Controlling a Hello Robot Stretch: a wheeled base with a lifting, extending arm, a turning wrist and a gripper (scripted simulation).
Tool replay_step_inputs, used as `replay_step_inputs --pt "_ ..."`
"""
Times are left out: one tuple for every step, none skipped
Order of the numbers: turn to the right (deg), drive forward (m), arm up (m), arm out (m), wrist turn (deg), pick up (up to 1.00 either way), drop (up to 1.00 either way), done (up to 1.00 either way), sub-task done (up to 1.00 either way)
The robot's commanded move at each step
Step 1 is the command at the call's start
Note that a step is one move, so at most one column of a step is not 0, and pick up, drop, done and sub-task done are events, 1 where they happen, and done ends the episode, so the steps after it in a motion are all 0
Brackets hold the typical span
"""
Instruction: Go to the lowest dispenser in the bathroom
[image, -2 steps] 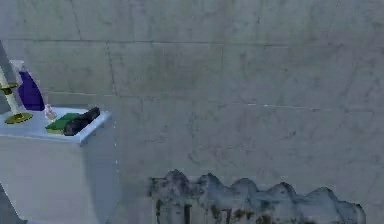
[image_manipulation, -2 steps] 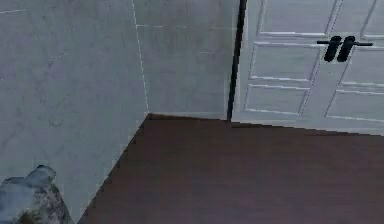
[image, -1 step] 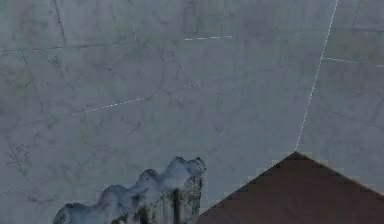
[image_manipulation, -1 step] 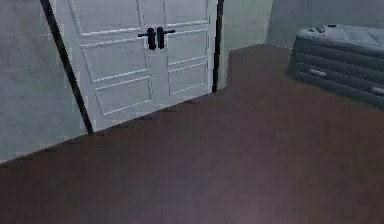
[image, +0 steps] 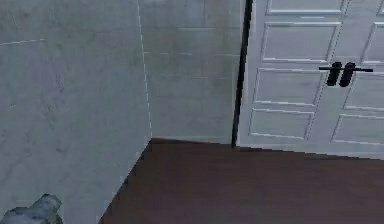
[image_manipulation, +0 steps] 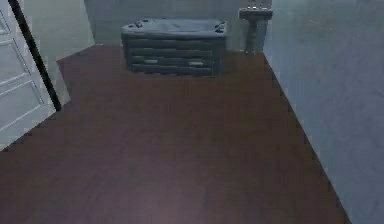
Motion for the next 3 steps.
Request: replay_step_inputs --pt "45.0 0.0 0.0 0.0 0.0 0.0 0.0 0.0 0.0" --pt "21.0 0.0 0.0 0.0 0.0 0.0 0.0 0.0 0.0" --pt "0.0 1.0 0.0 0.0 0.0 0.0 0.0 0.0 0.0"
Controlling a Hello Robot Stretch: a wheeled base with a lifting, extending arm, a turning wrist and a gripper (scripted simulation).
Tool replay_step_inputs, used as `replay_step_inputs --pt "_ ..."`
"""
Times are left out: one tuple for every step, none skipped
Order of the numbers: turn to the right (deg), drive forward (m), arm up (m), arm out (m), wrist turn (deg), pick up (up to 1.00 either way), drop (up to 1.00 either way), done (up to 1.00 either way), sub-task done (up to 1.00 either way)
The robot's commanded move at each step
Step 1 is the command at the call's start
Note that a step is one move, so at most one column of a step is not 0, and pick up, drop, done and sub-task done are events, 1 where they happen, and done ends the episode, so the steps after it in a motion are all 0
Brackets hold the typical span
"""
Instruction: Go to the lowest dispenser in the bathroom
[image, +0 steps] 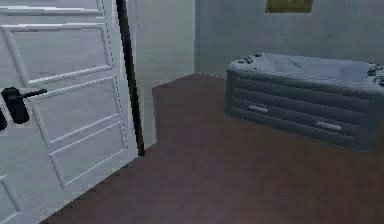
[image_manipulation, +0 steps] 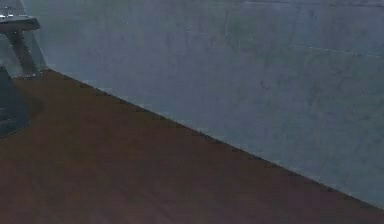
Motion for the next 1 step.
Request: replay_step_inputs --pt "0.0 1.0 0.0 0.0 0.0 0.0 0.0 0.0 0.0"
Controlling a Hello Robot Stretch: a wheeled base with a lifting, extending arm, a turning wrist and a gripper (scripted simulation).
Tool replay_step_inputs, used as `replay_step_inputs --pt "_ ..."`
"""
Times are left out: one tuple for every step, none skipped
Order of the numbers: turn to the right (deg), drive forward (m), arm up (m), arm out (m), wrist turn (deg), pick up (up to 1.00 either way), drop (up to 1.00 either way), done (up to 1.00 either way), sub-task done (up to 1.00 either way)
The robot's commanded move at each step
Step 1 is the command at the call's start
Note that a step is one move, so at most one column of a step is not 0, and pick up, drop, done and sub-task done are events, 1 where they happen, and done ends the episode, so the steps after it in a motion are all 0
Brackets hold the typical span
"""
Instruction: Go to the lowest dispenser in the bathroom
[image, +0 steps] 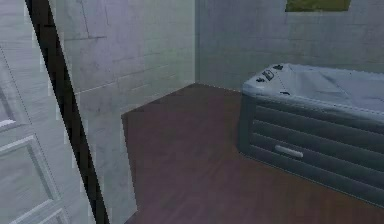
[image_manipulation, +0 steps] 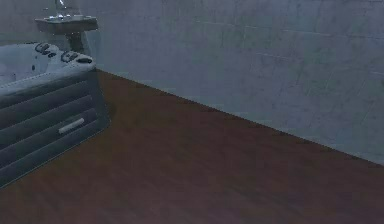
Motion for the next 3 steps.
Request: replay_step_inputs --pt "3.0 0.0 0.0 0.0 0.0 0.0 0.0 0.0 0.0" --pt "0.0 1.0 0.0 0.0 0.0 0.0 0.0 0.0 0.0" --pt "12.0 0.0 0.0 0.0 0.0 0.0 0.0 0.0 0.0"
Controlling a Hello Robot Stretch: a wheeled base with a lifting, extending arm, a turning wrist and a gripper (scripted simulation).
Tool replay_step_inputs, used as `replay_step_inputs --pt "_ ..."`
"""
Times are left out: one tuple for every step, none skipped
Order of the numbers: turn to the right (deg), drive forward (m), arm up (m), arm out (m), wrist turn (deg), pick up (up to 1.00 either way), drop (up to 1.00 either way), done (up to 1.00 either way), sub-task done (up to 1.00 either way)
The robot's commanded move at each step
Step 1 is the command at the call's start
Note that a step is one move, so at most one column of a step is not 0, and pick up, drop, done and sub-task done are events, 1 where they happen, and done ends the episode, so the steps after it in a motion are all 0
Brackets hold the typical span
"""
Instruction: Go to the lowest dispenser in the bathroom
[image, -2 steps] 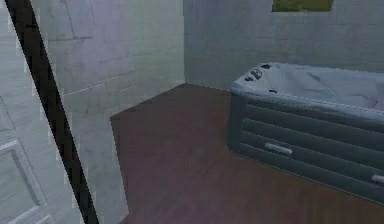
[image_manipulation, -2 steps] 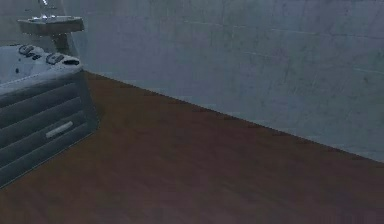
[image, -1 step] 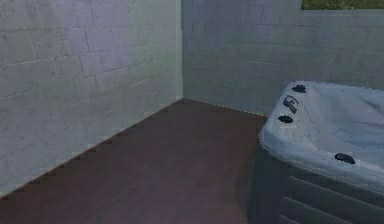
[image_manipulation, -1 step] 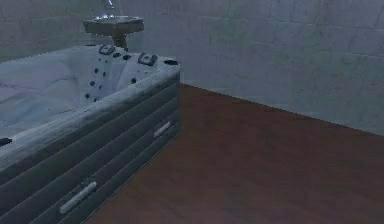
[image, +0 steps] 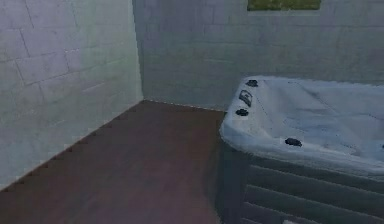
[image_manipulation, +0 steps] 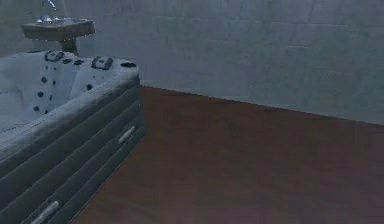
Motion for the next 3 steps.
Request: replay_step_inputs --pt "0.0 0.05 0.0 0.0 0.0 0.0 0.0 0.0 0.0" --pt "-27.0 0.0 0.0 0.0 0.0 0.0 0.0 0.0 0.0" --pt "-3.0 0.0 0.0 0.0 0.0 0.0 0.0 0.0 0.0"
